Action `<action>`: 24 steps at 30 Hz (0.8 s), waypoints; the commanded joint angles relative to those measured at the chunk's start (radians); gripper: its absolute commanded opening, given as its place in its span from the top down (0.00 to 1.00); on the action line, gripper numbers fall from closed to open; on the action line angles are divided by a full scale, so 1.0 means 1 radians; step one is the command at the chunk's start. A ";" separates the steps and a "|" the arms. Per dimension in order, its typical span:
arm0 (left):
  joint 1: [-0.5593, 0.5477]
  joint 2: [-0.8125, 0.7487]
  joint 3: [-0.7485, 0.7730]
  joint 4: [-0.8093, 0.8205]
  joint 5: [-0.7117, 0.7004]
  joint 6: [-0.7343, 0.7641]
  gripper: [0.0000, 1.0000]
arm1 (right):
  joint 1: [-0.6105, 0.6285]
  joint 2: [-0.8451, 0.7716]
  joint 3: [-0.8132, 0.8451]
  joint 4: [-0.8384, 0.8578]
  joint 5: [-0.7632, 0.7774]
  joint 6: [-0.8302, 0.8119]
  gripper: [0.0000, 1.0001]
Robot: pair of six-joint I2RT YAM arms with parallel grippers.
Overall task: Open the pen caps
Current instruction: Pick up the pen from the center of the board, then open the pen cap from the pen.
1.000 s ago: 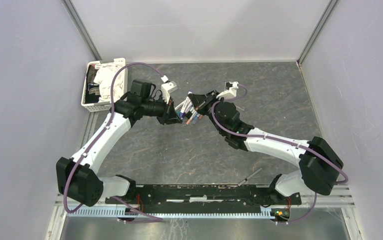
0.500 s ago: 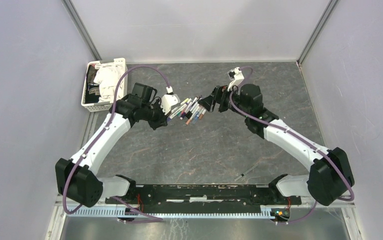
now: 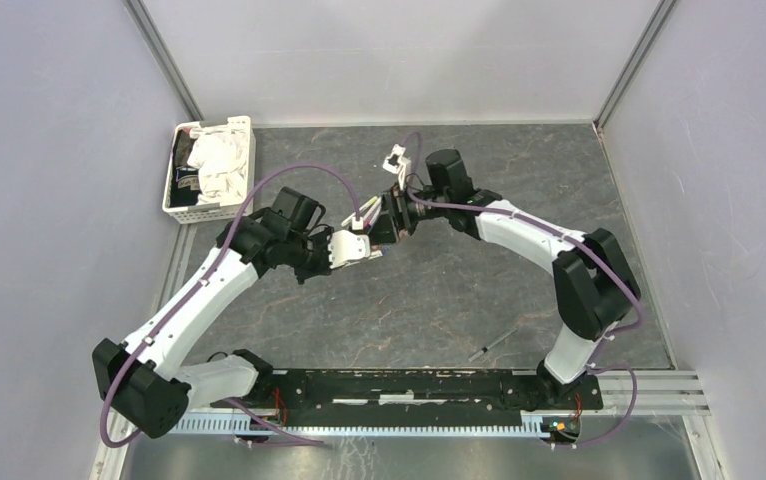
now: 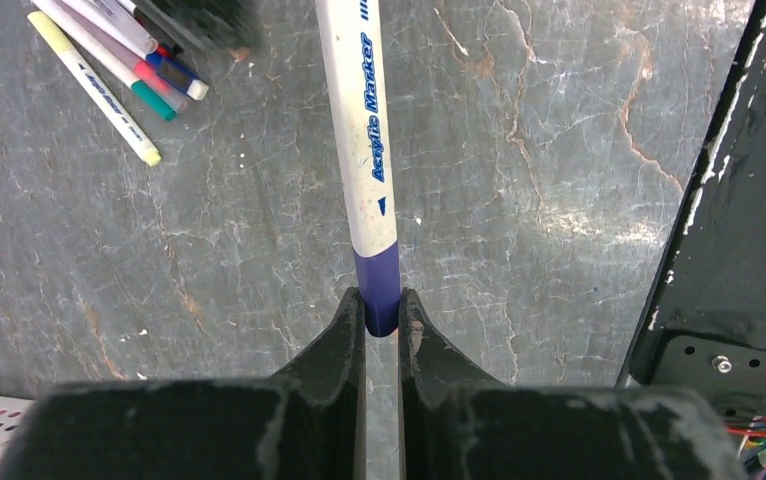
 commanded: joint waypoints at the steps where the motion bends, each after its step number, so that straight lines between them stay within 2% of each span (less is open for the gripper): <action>1: -0.020 -0.015 -0.004 -0.017 -0.048 0.072 0.98 | 0.074 0.023 0.078 -0.005 -0.124 -0.011 0.13; 6: -0.036 -0.012 -0.001 -0.017 -0.083 0.098 0.98 | 0.106 0.048 0.059 -0.010 -0.153 -0.024 0.17; 9: -0.040 -0.010 0.005 -0.017 -0.101 0.108 0.98 | 0.121 0.063 0.056 -0.047 -0.152 -0.034 0.23; 12: -0.043 -0.009 0.015 -0.016 -0.099 0.108 0.98 | 0.133 0.076 0.058 -0.053 -0.151 -0.034 0.39; 18: -0.048 -0.017 0.021 -0.018 -0.082 0.100 0.97 | 0.134 0.077 0.080 -0.069 -0.135 -0.047 0.88; 19: -0.048 -0.018 0.023 -0.021 -0.071 0.093 0.95 | 0.133 0.071 0.078 -0.063 -0.134 -0.048 0.95; 20: -0.048 -0.021 0.027 -0.024 -0.057 0.082 0.90 | 0.133 0.060 0.071 -0.052 -0.137 -0.050 1.00; 24: -0.045 -0.035 0.043 -0.016 0.032 -0.003 0.73 | 0.131 -0.006 -0.003 0.023 -0.145 -0.063 1.00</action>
